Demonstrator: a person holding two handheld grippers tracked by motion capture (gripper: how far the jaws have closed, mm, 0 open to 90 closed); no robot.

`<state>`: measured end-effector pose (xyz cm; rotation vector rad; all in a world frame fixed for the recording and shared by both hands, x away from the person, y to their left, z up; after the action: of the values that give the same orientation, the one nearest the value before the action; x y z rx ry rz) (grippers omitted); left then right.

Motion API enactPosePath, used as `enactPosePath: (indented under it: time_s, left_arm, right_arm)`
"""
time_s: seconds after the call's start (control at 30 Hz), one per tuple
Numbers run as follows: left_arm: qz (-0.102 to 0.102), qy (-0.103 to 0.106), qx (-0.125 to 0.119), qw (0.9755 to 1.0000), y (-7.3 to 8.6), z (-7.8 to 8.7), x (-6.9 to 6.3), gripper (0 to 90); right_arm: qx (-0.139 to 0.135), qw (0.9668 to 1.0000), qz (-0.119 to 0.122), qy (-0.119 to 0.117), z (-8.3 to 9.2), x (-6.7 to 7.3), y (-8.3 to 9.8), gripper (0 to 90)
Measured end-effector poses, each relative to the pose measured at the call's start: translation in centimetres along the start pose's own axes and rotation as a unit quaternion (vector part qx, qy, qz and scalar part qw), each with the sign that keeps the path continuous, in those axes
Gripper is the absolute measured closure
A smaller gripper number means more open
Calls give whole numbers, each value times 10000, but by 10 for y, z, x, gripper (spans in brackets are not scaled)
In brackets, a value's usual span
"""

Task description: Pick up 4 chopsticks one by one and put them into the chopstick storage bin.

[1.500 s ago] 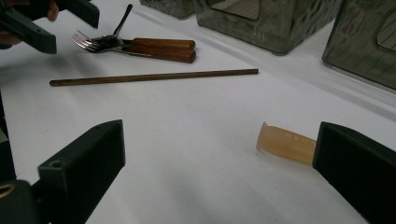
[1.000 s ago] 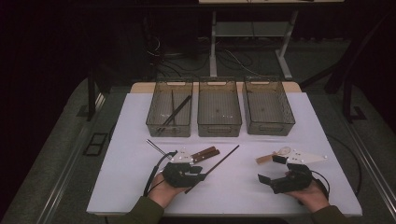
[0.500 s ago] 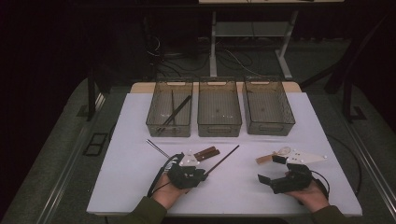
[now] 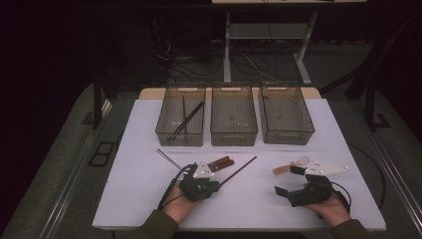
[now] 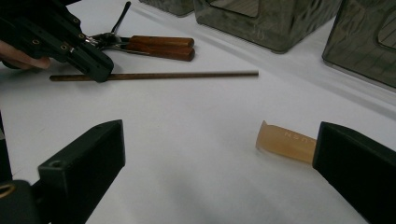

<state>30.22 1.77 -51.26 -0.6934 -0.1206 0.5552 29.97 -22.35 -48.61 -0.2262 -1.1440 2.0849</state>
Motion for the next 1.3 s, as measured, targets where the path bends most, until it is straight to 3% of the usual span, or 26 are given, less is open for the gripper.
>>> enactPosePath:
  time_s: [0.2,0.57,1.0,1.3]
  left_arm:
    - [-71,-17,7,10000,-1,1,-1,842]
    - [108,100,-344,9993,-7,16,4,842]
    - [5,269,-571,9980,-9,33,8,841]
    - [-112,331,-555,9978,-8,40,10,842]
  right_arm:
    - [-5,10000,-8,-7,0,0,0,23]
    - [-2,10000,24,-19,0,1,0,23]
    - [-9,10000,34,-19,0,1,0,23]
    - [-8,10000,30,-22,0,1,0,23]
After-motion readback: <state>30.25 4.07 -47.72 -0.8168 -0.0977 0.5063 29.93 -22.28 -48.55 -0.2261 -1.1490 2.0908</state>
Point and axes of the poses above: each handheld gripper's, and its own axes: z roughly backward along the jaws, y roughly out of its underside, x roughly to its left, the point moved 9 cm from there along -z, roughly forward along the jaws, and after that the axes turned 5 degrees about x, right-handed, at the moved point
